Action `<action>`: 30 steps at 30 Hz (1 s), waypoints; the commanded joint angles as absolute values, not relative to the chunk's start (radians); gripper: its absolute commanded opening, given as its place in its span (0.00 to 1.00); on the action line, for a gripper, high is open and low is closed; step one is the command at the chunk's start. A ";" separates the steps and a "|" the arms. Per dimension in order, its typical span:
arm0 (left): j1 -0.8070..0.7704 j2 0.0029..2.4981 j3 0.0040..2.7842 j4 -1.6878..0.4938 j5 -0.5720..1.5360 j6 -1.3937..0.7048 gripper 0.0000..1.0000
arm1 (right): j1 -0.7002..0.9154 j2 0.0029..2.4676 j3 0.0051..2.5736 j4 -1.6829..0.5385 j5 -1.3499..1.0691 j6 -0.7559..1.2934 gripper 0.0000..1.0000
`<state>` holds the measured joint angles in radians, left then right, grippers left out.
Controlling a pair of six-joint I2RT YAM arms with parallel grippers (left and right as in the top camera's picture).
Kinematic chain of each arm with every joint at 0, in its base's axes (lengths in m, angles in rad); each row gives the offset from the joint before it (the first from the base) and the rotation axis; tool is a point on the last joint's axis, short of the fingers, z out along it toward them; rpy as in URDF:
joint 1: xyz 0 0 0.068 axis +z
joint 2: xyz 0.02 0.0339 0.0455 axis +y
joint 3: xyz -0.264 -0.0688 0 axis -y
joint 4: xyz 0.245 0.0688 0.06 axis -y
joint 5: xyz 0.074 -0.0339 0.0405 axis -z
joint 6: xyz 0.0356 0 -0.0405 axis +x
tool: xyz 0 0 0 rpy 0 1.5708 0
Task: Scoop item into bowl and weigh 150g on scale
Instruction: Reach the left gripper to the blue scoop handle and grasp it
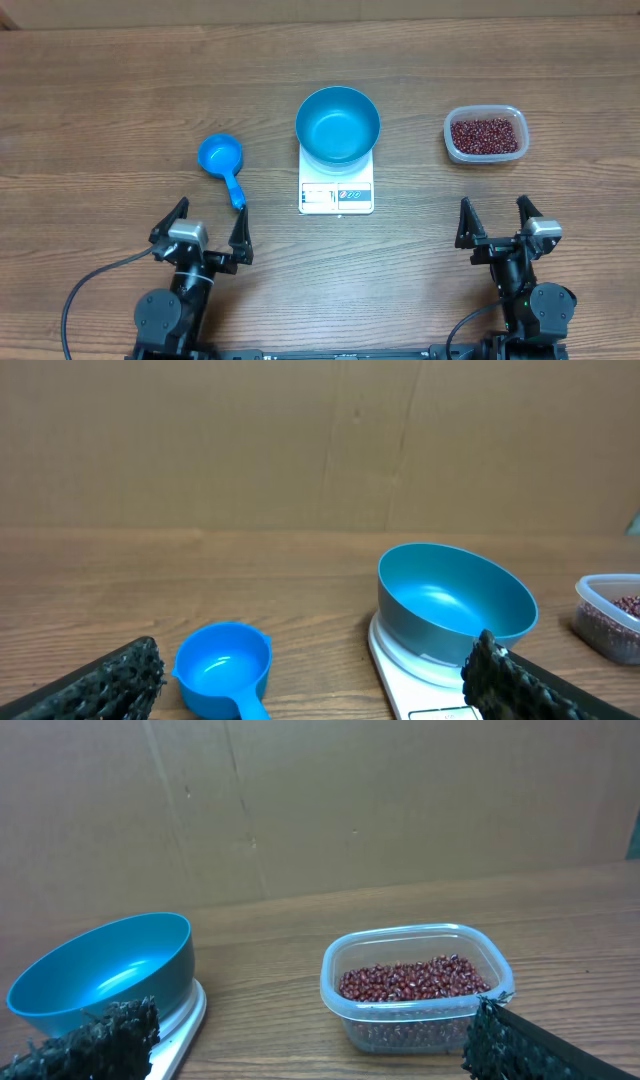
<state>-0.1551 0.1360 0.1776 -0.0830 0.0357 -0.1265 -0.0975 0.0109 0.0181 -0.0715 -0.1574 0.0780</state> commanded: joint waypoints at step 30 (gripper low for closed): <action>-0.153 1.259 1.145 -0.764 0.268 -0.018 1.00 | -0.100 0.003 0.008 -0.067 -0.154 0.082 1.00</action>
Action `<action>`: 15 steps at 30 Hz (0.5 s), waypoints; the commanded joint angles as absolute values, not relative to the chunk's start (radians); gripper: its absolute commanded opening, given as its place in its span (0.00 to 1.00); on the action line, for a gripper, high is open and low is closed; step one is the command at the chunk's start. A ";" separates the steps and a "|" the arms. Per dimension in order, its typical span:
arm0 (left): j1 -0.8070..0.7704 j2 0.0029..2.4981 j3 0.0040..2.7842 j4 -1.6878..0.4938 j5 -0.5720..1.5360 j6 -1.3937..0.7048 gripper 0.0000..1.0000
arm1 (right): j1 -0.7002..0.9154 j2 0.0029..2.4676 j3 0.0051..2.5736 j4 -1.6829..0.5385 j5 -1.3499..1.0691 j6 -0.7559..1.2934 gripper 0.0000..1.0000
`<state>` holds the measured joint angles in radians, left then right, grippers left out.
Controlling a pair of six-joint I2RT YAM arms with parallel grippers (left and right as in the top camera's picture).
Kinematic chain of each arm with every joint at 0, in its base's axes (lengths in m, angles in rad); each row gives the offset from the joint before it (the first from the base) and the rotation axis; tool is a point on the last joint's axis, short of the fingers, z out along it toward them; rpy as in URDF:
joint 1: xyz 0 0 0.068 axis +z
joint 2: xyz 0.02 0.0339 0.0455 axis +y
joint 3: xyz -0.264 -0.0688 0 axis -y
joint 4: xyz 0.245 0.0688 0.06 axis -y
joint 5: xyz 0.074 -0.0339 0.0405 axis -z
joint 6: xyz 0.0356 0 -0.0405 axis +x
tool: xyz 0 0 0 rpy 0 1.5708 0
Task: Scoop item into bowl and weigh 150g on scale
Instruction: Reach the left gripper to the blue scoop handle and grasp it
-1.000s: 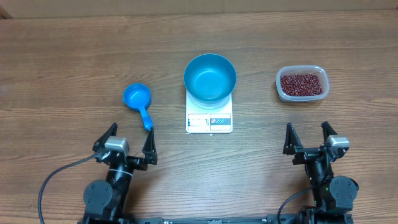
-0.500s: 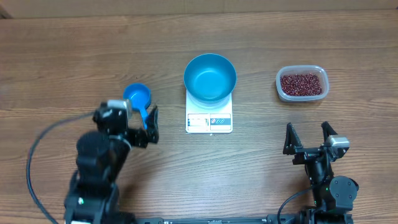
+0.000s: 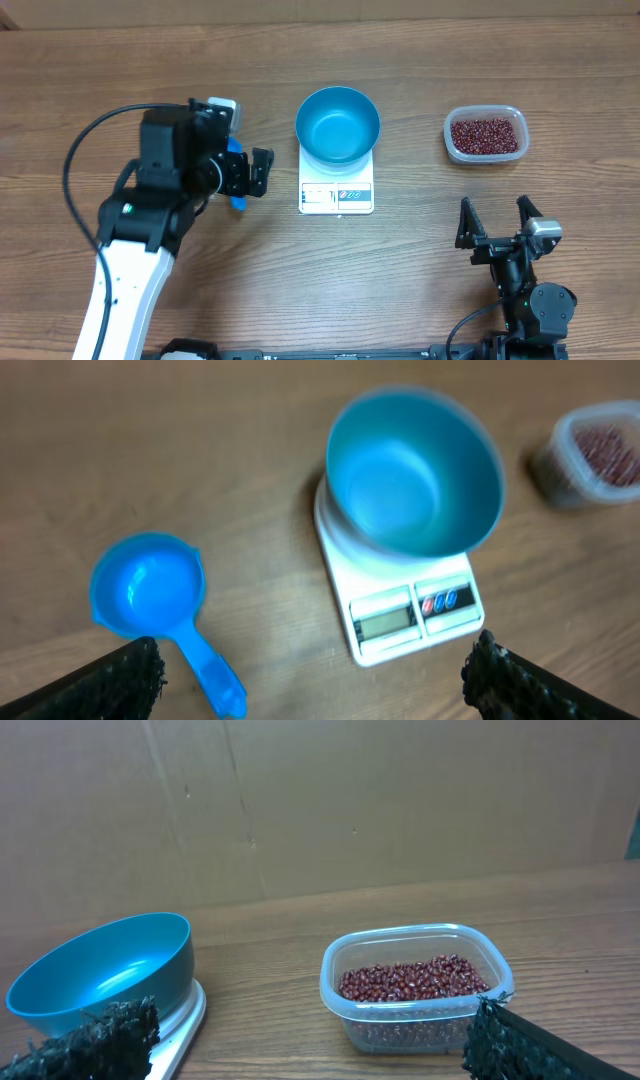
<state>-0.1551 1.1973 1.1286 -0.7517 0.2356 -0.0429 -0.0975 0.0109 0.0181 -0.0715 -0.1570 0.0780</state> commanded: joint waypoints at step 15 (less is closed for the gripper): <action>0.061 1.658 1.356 -0.707 0.295 0.049 0.97 | -0.100 0.003 0.008 -0.067 -0.154 0.082 1.00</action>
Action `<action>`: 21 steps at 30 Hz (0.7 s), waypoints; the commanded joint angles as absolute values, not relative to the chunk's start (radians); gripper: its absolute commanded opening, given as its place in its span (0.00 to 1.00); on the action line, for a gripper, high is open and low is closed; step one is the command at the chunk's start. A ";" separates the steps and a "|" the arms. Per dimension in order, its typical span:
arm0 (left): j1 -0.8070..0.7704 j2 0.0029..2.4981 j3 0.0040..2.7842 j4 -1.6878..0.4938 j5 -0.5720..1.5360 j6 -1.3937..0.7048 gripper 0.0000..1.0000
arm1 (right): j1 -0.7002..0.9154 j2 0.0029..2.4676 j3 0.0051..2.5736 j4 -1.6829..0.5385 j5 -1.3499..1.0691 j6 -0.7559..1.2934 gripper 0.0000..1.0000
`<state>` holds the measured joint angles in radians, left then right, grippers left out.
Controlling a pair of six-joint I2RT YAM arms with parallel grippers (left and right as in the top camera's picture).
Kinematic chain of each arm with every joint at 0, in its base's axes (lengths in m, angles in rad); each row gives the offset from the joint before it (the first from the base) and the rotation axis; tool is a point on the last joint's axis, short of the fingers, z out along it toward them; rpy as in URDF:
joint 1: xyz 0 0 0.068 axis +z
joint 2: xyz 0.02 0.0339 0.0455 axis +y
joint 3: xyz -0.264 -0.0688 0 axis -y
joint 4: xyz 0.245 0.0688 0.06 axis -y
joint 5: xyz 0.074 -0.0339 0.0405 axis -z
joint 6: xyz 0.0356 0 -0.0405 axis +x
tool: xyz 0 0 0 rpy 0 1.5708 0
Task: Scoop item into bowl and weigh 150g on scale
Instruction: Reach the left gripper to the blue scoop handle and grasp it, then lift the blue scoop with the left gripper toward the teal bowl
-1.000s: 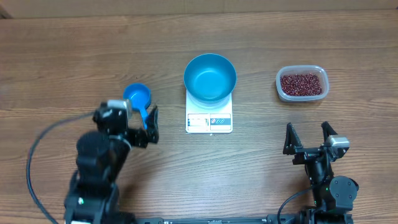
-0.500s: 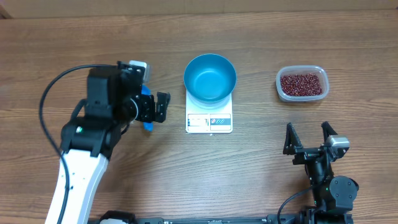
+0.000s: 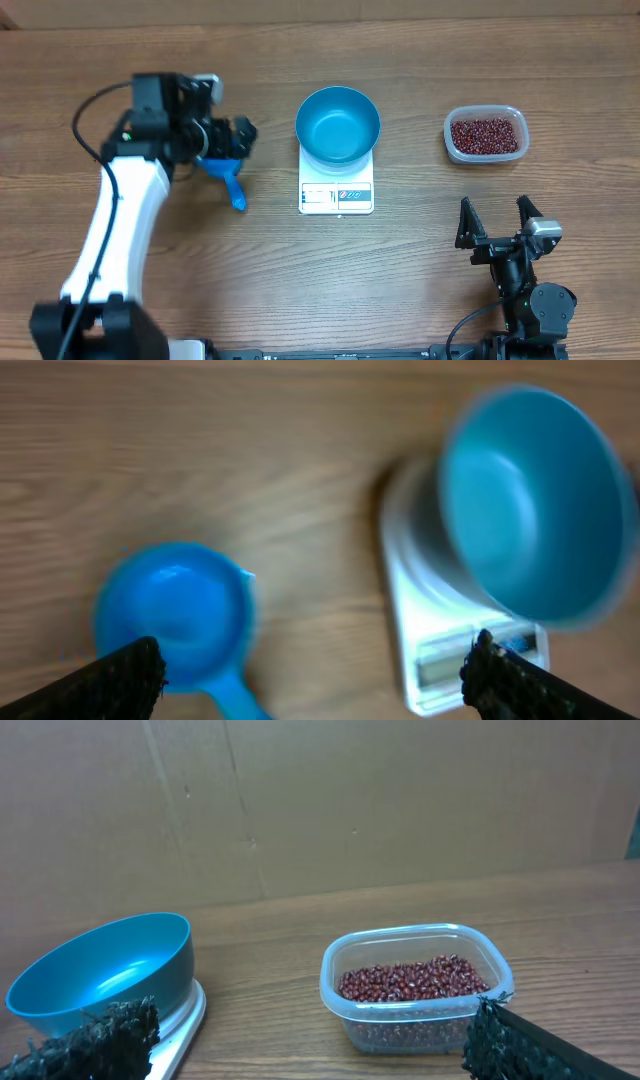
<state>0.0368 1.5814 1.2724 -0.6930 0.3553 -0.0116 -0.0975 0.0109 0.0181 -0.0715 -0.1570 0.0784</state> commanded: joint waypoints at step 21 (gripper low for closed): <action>0.089 1.996 1.448 -0.751 0.132 0.275 0.52 | -0.100 0.003 0.008 -0.067 -0.154 0.082 1.00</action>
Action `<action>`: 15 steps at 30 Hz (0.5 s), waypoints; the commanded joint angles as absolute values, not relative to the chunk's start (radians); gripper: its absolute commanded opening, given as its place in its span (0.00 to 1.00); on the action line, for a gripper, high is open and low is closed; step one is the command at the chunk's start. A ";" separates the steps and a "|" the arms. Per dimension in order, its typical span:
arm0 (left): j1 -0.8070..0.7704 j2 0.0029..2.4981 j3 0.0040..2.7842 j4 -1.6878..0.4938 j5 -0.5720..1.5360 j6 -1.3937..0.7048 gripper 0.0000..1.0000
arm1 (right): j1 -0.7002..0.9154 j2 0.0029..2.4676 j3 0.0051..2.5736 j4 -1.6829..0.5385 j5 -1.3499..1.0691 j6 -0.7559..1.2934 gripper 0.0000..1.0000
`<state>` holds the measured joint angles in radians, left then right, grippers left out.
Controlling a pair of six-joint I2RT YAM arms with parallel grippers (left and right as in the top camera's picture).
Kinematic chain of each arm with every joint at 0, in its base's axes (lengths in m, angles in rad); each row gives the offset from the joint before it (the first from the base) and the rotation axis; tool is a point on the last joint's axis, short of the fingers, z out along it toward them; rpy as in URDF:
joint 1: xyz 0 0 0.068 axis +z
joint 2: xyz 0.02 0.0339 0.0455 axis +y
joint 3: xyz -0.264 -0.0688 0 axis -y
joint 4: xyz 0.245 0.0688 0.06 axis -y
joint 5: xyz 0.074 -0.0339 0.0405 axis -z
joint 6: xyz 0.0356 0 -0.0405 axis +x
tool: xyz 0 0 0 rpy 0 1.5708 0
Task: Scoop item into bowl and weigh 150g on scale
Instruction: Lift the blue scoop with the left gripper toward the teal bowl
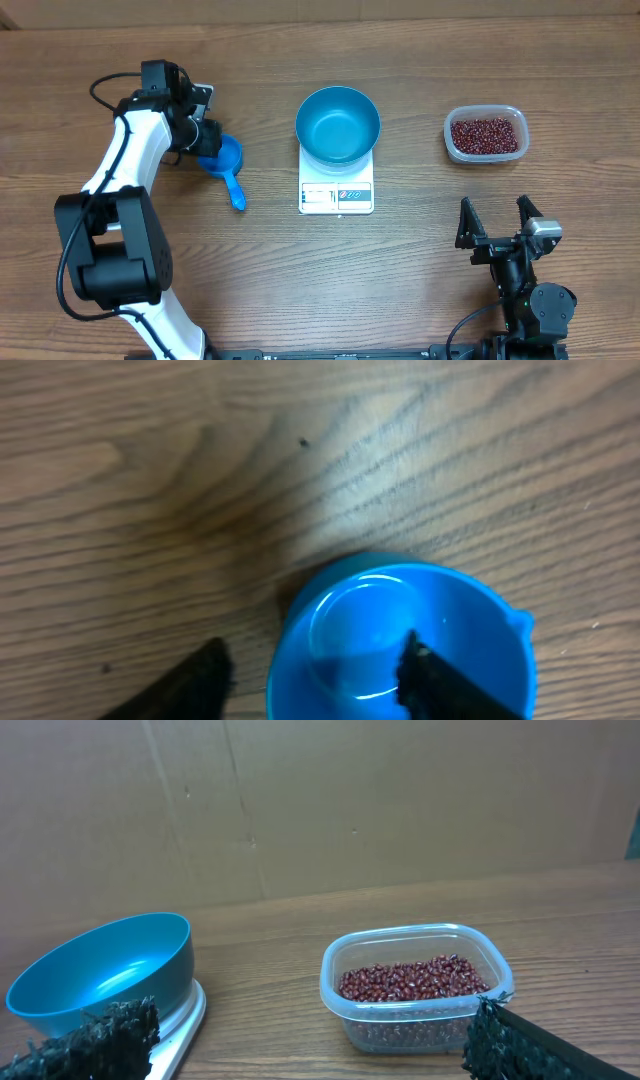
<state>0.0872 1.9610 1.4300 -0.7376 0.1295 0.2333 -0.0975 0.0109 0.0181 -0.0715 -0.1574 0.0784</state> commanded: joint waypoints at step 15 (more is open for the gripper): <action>0.085 2.057 1.449 -0.755 0.131 0.280 0.04 | -0.100 0.003 0.008 -0.067 -0.154 0.082 1.00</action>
<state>0.0868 2.0487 1.4300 -0.7521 0.1295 0.2916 -0.0975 0.0109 0.0181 -0.0715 -0.1570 0.0780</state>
